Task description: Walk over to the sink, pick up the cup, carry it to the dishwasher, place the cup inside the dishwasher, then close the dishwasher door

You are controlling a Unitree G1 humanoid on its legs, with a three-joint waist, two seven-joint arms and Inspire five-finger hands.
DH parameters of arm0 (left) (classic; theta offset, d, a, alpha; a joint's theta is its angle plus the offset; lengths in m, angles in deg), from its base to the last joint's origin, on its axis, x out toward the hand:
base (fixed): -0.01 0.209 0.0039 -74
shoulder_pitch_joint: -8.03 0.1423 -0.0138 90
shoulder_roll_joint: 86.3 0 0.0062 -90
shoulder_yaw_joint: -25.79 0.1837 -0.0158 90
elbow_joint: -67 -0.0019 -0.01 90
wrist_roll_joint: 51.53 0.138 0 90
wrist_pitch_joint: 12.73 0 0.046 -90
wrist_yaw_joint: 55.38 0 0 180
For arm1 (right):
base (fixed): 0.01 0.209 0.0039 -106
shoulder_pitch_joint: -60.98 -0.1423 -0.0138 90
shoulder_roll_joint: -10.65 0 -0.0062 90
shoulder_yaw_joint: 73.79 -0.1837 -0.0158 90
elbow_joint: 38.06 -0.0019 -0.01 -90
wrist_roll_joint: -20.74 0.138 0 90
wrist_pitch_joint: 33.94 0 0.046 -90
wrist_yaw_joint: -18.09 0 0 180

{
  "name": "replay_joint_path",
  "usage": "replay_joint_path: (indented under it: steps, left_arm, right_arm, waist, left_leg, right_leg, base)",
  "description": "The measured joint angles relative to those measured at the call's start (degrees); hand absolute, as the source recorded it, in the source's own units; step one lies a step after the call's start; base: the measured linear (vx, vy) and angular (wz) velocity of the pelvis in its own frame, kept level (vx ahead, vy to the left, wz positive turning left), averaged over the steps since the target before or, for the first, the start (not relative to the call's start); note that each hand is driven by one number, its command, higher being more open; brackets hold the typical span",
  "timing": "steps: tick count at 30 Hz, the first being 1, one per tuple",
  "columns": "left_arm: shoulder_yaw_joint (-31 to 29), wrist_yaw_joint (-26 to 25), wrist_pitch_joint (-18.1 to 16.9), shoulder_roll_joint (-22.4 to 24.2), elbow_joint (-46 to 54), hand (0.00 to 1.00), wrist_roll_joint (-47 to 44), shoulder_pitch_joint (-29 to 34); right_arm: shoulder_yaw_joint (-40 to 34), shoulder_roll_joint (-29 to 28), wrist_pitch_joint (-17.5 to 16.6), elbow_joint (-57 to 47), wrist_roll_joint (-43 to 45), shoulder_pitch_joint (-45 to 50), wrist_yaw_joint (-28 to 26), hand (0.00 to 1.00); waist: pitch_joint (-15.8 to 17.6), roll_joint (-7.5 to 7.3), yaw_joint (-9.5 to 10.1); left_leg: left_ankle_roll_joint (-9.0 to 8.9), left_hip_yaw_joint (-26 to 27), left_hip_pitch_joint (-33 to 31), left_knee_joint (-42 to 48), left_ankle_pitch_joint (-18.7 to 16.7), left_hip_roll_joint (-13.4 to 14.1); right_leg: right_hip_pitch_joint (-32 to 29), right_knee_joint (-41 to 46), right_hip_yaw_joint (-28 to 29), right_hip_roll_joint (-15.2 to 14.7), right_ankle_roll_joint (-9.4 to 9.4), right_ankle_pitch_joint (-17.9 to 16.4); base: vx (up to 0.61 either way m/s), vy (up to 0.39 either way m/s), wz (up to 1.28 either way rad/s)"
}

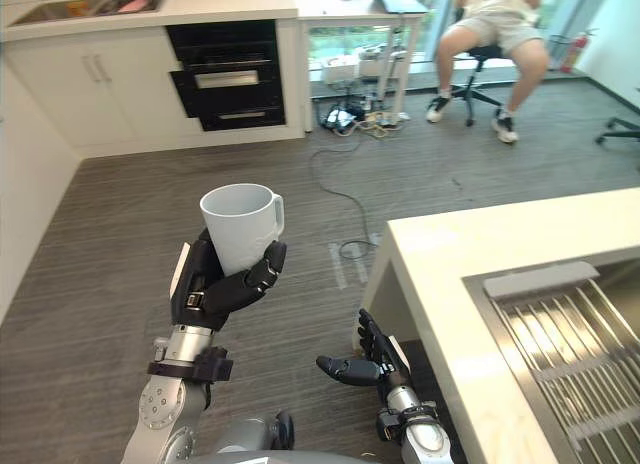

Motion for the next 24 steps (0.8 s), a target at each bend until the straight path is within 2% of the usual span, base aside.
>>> replay_joint_path:
  steps: [1,3,5,6,7,10,11,12,13,14,15,18,19,21,22,24]
  left_arm:
    - [0.0,0.5,0.0,0.0,-0.9,0.0,-0.3,-0.1]
    - [0.4,1.4,-0.1,0.2,-2.7,0.0,-0.9,-0.5]
    - [0.3,1.3,-0.3,0.6,-3.8,0.0,-0.9,-0.6]
    - [-0.3,1.2,-0.5,0.5,-4.9,0.0,-0.9,-1.0]
    - [-0.5,1.1,-0.5,0.5,-5.4,0.0,-0.9,-1.2]
    - [-0.7,0.1,-0.5,-0.4,-6.2,0.0,-0.8,-1.1]
    - [-0.9,0.0,-0.5,-0.4,-6.2,0.0,-0.8,-1.2]
    - [-0.9,0.0,-0.5,-0.5,-6.2,0.0,-0.8,-1.4]
    - [-0.7,0.1,-0.4,-0.7,-6.5,0.0,-0.8,-1.6]
    - [-0.6,0.1,-0.3,-0.7,-6.7,0.0,-0.8,-1.6]
    - [-0.5,0.2,-0.3,-0.7,-6.9,0.0,-0.8,-1.6]
    - [-0.5,0.2,-0.3,-1.0,-7.0,0.0,-0.8,-2.2]
    - [-0.4,0.2,-0.3,-1.4,-7.0,0.0,-0.8,-2.5]
    - [-0.8,0.3,-0.4,-1.5,-7.1,0.0,-0.9,-2.6]
    - [-1.0,0.4,-0.3,-1.4,-7.7,0.0,-0.9,-2.4]
    - [-1.0,0.5,-0.4,-1.2,-7.7,0.0,-0.9,-2.1]
  right_arm:
    - [-0.1,0.1,0.0,0.0,0.0,0.2,0.1,1.0]
    - [-0.1,0.7,0.0,0.6,0.0,0.1,0.4,1.0]
    - [-0.1,0.6,0.0,1.7,0.0,-1.3,0.9,1.0]
    - [-0.1,0.7,0.0,2.6,0.0,-2.6,1.2,1.0]
    - [-0.2,0.8,0.0,3.2,0.0,-3.4,1.3,1.0]
    - [0.0,0.6,0.1,4.8,0.1,-4.8,1.4,1.0]
    - [0.2,0.8,0.1,5.0,0.0,-4.8,1.2,1.0]
    - [0.2,0.8,0.1,5.2,0.0,-4.8,1.2,1.0]
    - [0.3,0.6,0.1,6.5,0.0,-4.9,1.3,1.0]
    - [0.4,0.5,0.2,7.2,0.0,-4.7,1.4,1.0]
    - [0.9,0.4,0.2,7.5,0.0,-3.9,1.9,1.0]
    - [2.0,0.1,0.2,6.7,0.0,-2.3,2.4,1.0]
    - [2.1,-0.2,0.2,6.2,0.0,-1.5,2.4,1.0]
    - [2.1,-0.3,0.1,5.8,0.1,-1.0,2.3,1.0]
    - [2.0,-0.1,0.1,5.5,0.1,-0.7,2.3,1.0]
    - [1.9,0.0,0.2,4.6,0.0,-0.5,2.3,1.0]
  waist:
    - [0.0,0.14,-0.21]
    - [-0.1,0.68,-1.27]
    - [-0.2,0.37,-0.04]
    - [-0.3,0.05,0.08]
    - [-0.2,0.13,0.07]
    - [0.0,-0.59,0.3]
    - [-0.1,-0.83,0.08]
    - [0.0,-0.92,-0.12]
    - [0.1,-1.17,-1.07]
    - [0.1,-1.17,-1.63]
    - [0.1,-1.24,-2.47]
    - [-0.6,-1.08,-2.89]
    - [-1.2,-1.45,-2.96]
    - [-1.7,-2.16,-2.81]
    - [-2.3,-2.05,-2.67]
    - [-2.8,-1.65,-2.19]
  left_leg:
    - [-0.06,5.3,0.9,-0.5,0.0,1.6]
    - [-0.03,8.2,1.2,0.0,1.3,2.6]
    - [-0.19,8.1,0.7,0.3,0.6,2.2]
    - [0.33,8.1,-0.3,0.9,0.2,1.5]
    - [0.67,8.1,-0.7,1.5,-0.2,1.5]
    - [1.36,8.1,-1.2,5.9,-4.1,1.1]
    - [1.88,7.8,-0.9,7.1,-5.6,0.5]
    - [2.34,7.2,-0.4,7.7,-6.3,0.0]
    - [2.43,5.9,1.1,7.6,-6.4,-0.9]
    - [2.41,4.8,1.9,7.5,-6.5,-1.3]
    - [2.01,3.3,3.4,6.9,-6.8,-1.7]
    - [1.06,-0.8,4.7,5.0,-6.6,-1.7]
    - [0.68,-2.1,4.7,4.5,-6.5,-1.8]
    - [0.02,-3.2,4.6,4.7,-6.8,-2.1]
    - [-0.6,-4.5,4.4,5.8,-7.3,-1.7]
    - [-1.22,-4.9,4.1,6.3,-7.7,-0.8]
  right_leg:
    - [0.6,-0.2,-1.2,-0.6,0.34,0.2]
    - [1.2,0.2,-2.6,-1.1,0.43,0.1]
    - [0.6,0.2,-1.0,-1.2,0.49,-0.6]
    - [-0.3,0.2,0.8,-1.5,1.07,-2.2]
    - [-0.7,0.6,0.8,-1.7,1.32,-2.5]
    - [-1.0,4.6,1.1,-3.6,1.71,-4.7]
    - [-2.8,11.0,1.6,-4.9,2.12,-4.1]
    - [-5.0,17.5,2.3,-6.2,1.49,-3.7]
    - [-7.6,24.4,4.1,-7.1,0.03,-3.5]
    - [-7.7,25.1,5.0,-7.0,-0.1,-3.7]
    - [-8.4,24.6,6.1,-6.2,-0.15,-3.9]
    - [-12.4,17.6,9.2,-3.5,0.79,-3.5]
    - [-13.3,13.1,11.2,-2.2,1.54,-2.5]
    - [-13.8,7.4,12.5,-1.9,1.1,1.8]
    - [-12.8,5.7,12.2,-1.5,2.38,5.7]
    - [-12.4,4.3,11.7,-0.5,2.11,6.0]
  base:
    - [-0.01,0.004,0.75]
    - [0.03,0.003,0.77]
    - [0.01,0.054,0.22]
    - [-0.01,0.053,0.06]
    - [-0.01,0.049,0.04]
    - [0.05,0.065,0.02]
    - [0.11,0.038,0.16]
    - [0.18,0.068,0.4]
    - [0.13,0.055,0.49]
    - [0.22,0.049,0.78]
    - [0.21,0.027,0.79]
    - [0.16,-0.007,0.66]
    - [0.14,-0.048,0.63]
    - [0.15,-0.099,0.44]
    - [0.21,-0.151,0.28]
    - [0.19,-0.132,0.1]
